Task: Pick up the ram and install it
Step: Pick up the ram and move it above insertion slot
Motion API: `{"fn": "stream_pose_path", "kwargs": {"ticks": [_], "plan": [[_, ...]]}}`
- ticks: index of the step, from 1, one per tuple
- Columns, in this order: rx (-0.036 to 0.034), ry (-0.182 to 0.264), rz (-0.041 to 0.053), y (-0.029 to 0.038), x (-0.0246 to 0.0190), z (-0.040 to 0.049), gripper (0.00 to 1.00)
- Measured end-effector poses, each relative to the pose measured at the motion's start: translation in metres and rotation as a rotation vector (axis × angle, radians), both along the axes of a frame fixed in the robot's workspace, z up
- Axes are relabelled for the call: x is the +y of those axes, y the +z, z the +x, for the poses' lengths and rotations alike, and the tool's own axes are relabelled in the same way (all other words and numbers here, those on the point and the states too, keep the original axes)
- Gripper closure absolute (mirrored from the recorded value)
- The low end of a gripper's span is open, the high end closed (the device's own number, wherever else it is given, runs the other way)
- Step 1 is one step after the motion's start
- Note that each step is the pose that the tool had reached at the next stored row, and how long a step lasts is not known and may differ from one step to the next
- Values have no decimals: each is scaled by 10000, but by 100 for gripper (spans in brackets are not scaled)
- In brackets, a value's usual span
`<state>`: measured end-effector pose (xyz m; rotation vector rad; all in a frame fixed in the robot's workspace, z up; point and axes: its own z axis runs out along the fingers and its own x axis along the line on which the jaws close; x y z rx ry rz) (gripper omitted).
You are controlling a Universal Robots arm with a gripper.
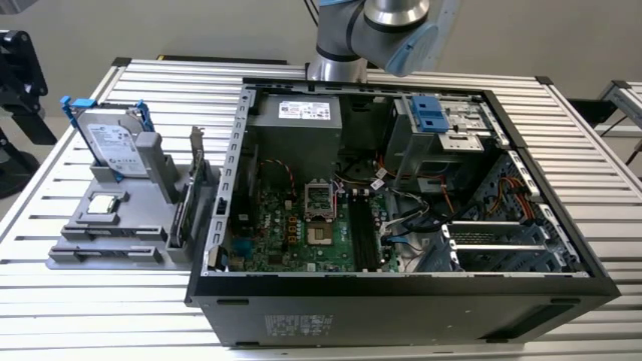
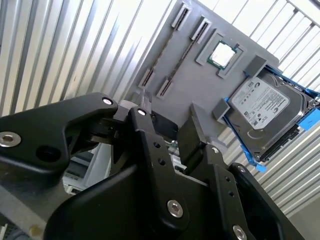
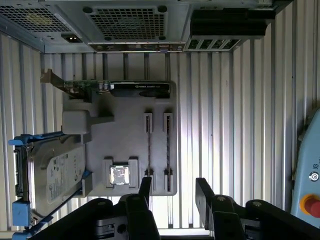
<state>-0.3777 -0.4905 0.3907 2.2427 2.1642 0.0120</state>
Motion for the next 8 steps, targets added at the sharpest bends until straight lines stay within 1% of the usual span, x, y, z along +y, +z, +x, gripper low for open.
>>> {"fn": "stream_pose_path", "kwargs": {"ticks": [6,8], "plan": [[-1,-1,24,-20,0,0,0],[0,0,50,-30,0,0,0]]}}
